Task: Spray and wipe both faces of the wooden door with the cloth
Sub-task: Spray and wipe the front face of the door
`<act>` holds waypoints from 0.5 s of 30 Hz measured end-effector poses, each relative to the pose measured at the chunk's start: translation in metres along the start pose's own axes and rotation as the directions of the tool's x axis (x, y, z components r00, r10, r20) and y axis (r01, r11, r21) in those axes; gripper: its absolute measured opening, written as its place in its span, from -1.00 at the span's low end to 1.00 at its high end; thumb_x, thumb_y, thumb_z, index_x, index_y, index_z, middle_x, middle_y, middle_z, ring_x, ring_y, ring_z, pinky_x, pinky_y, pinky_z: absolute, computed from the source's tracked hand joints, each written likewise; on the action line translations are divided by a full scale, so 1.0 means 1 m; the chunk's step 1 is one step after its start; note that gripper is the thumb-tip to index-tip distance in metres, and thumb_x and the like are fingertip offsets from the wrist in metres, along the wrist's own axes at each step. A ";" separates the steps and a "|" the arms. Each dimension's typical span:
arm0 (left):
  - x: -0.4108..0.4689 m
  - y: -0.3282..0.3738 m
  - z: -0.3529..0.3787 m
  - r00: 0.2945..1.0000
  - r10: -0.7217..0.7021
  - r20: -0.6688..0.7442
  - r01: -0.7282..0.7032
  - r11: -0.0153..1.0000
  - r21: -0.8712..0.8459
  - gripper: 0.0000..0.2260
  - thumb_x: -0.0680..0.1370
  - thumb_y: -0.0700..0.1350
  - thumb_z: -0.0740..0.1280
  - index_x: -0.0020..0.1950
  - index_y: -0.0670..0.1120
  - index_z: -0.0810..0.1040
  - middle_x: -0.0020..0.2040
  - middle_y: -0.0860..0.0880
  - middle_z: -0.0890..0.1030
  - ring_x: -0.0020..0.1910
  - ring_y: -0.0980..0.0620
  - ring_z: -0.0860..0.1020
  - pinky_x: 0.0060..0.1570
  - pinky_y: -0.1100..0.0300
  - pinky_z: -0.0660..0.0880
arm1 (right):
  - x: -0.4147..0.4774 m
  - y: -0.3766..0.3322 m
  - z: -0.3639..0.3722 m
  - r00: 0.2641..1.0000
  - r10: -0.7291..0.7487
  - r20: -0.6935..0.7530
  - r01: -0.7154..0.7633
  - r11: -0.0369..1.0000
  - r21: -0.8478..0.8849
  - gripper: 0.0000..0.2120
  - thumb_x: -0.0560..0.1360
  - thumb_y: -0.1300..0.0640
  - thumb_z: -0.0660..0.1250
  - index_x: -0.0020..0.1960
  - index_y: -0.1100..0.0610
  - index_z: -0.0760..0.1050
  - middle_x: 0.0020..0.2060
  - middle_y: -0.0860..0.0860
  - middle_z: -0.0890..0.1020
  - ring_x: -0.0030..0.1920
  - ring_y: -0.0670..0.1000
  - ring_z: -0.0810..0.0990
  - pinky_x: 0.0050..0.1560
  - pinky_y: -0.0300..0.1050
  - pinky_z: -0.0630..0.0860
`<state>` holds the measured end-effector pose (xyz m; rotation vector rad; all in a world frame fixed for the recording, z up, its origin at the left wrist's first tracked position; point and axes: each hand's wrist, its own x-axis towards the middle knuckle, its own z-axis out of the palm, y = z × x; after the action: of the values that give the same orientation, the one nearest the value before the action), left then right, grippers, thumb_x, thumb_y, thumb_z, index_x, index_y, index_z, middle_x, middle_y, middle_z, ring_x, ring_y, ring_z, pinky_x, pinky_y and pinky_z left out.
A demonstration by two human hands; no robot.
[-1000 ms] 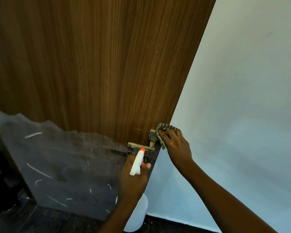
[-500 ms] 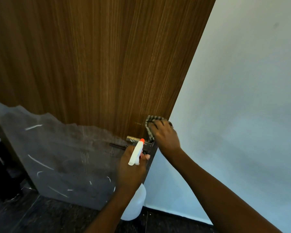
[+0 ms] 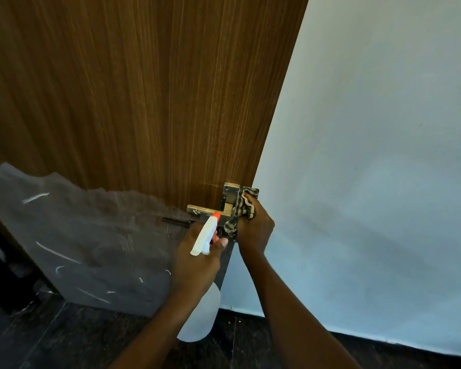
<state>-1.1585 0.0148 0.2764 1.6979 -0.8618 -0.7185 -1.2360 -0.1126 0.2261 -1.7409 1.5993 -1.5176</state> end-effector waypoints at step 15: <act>-0.010 -0.004 0.006 0.996 -0.075 -0.052 0.076 0.997 0.004 -0.51 0.42 -0.04 0.45 0.29 -0.09 0.39 0.10 0.02 0.46 0.02 0.07 0.42 0.14 0.10 0.45 | -0.029 0.049 0.011 0.920 0.361 0.154 -0.369 0.929 0.024 -0.77 0.59 0.22 0.34 0.23 0.15 0.61 0.10 0.06 0.69 -0.01 -0.12 0.56 0.27 -0.13 0.48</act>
<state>-1.1682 0.0208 0.2710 1.7544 -0.7676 -0.7199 -1.2460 -0.1079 0.1693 -1.3905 1.6766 -1.2114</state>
